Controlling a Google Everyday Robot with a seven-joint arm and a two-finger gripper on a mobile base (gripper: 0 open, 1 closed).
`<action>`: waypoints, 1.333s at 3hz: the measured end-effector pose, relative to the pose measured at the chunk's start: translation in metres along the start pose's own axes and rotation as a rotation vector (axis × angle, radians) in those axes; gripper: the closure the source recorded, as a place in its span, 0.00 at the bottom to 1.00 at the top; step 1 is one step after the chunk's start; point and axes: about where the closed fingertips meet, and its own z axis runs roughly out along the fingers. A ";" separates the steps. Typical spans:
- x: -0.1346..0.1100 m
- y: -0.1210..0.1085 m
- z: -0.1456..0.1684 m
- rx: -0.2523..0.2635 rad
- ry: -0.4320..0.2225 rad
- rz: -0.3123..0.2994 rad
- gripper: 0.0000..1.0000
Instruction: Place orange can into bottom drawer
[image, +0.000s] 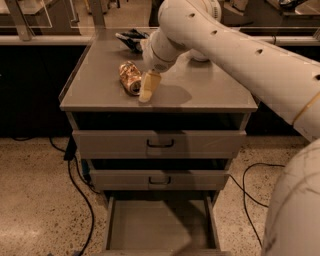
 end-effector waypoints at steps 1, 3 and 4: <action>0.000 -0.003 0.010 -0.018 -0.023 -0.008 0.00; -0.006 -0.008 0.028 -0.071 -0.068 -0.054 0.00; -0.012 -0.010 0.036 -0.100 -0.093 -0.085 0.00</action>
Offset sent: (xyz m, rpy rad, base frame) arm 0.0231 0.0119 -0.0080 0.0130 0.0339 0.0988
